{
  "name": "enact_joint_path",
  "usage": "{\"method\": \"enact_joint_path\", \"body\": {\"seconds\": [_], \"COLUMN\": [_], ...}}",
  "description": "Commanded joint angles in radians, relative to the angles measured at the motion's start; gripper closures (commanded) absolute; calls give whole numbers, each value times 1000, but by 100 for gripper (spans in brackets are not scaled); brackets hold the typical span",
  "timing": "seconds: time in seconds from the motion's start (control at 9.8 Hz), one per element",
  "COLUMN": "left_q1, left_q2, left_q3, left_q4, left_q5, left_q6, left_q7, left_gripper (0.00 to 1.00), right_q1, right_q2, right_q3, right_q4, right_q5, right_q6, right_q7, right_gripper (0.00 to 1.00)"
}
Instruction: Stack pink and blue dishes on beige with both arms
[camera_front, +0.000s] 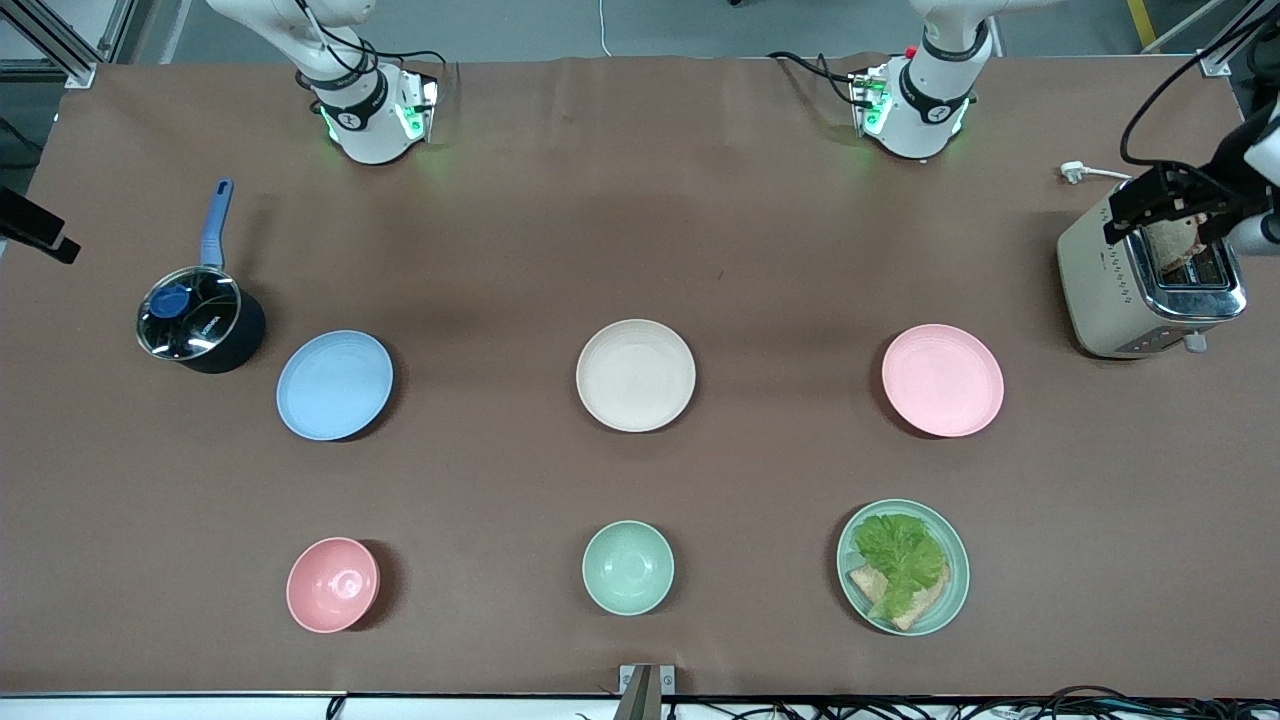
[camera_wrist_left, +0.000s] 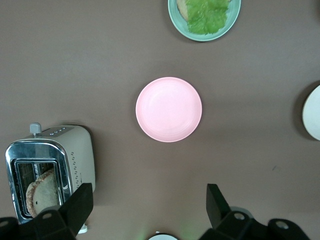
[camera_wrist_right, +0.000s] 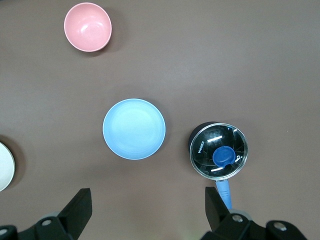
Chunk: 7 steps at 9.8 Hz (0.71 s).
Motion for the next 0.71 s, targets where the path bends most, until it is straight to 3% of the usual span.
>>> {"method": "enact_joint_path", "body": {"seconds": [0.0,0.1,0.31,0.61], "left_q1": [79,119,205,268], "left_q2": [81,103,187,376], "left_q3": [4,4,4,4], "left_q4": [-35,-79,-128,-133], "left_q5": [-75,-118,-213,-359], "left_q6": [33,79,164,234], "left_q7": [76,147,359,527], "left_gripper": [0,0,0,0], "right_q1": [-13,-32,-56,-68], "right_q2": [48,108,181,289], "right_q3": [-3,-6,-6,-6], "right_q4": [-10,-22,-110,-328], "right_q5": [-7,-1,28,59], "right_q6": [0,15,169,537], "right_q7": [-148,-189,-197,-240], "right_gripper": [0,0,0,0]}}
